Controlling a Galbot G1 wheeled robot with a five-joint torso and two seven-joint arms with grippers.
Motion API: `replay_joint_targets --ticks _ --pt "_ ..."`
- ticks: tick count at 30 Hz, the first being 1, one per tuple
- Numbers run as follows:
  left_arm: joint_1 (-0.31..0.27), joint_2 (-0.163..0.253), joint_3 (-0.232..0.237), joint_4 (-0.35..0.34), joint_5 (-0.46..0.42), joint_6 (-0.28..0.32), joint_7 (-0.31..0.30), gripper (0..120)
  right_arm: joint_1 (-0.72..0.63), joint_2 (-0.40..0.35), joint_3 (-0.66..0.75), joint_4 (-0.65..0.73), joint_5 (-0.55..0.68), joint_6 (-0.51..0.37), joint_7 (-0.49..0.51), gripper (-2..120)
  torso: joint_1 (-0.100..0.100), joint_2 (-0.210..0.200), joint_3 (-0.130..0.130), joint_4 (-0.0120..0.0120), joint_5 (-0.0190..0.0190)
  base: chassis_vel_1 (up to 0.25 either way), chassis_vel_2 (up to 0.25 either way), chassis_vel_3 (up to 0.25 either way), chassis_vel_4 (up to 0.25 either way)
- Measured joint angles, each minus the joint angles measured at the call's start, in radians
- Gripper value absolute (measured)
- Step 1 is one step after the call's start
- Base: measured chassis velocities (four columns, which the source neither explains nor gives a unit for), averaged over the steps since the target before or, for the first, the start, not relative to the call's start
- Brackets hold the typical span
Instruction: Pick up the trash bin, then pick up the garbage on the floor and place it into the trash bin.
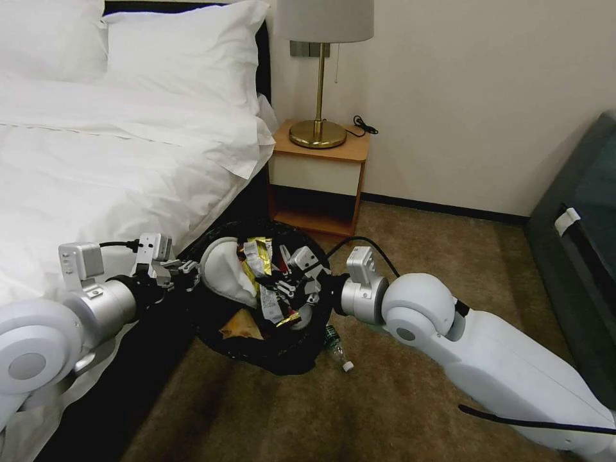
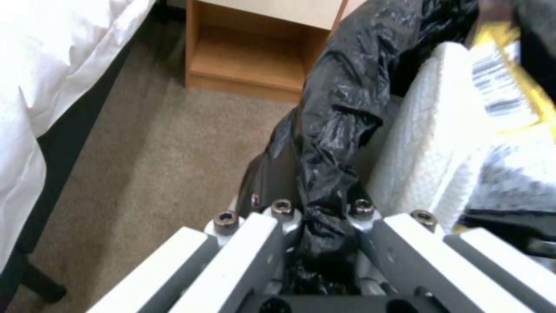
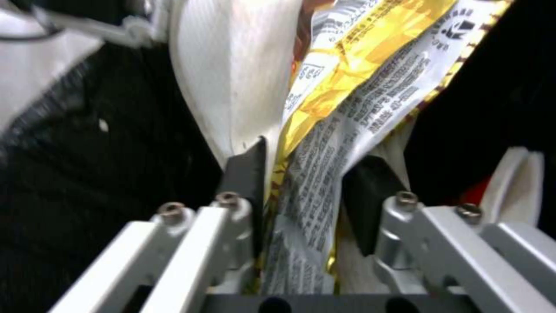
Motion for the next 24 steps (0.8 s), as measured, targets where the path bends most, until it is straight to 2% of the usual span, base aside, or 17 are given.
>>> replay_joint_targets --ticks 2,4,5,8,10,14,16,24 --pt "-0.003 -0.003 0.004 0.008 0.007 0.000 0.002 1 0.002 -0.001 0.016 0.014 0.021 -0.007 0.016 47 0.000 0.000 0.000 0.0000 0.0000 0.000 0.000 0.000 0.000" --pt "-0.004 -0.005 0.004 0.010 0.008 -0.001 0.002 1 0.003 -0.002 0.020 0.018 0.026 -0.008 0.019 50 0.000 0.000 0.000 0.0000 0.0000 0.000 0.000 0.000 0.000" --pt "-0.006 -0.007 0.006 0.013 0.010 -0.001 0.003 1 0.005 -0.003 0.028 0.025 0.032 -0.008 0.023 58 0.000 0.000 0.000 0.0000 0.0000 0.000 0.000 0.000 0.000" --pt "-0.006 -0.009 0.008 0.016 0.012 -0.001 0.003 1 0.007 -0.003 0.033 0.030 0.039 -0.008 0.024 61 0.000 0.000 0.000 -0.0001 0.0000 0.000 0.000 0.000 0.000" --pt "-0.005 -0.010 0.010 0.021 0.015 -0.001 0.005 1 0.024 0.004 0.048 0.043 0.066 -0.010 0.038 76 0.000 0.000 0.000 0.0000 0.0001 0.000 0.000 0.000 0.000" --pt "-0.006 -0.010 0.010 0.026 0.016 -0.001 0.005 1 0.033 0.007 0.054 0.052 0.080 -0.012 0.046 83 0.000 0.000 0.000 0.0001 0.0000 0.000 0.000 0.000 0.000" --pt "-0.011 -0.012 0.008 0.035 0.017 -0.001 0.005 1 0.045 0.003 0.068 0.069 0.101 -0.015 0.052 96 0.000 0.000 0.000 0.0000 0.0001 0.000 0.000 0.000 0.000" --pt "-0.016 -0.014 -0.004 0.044 0.017 -0.001 0.006 1 0.043 -0.018 0.099 0.101 0.117 -0.015 0.055 100 0.000 0.000 0.000 0.0000 0.0000 0.000 0.000 0.000 0.000"
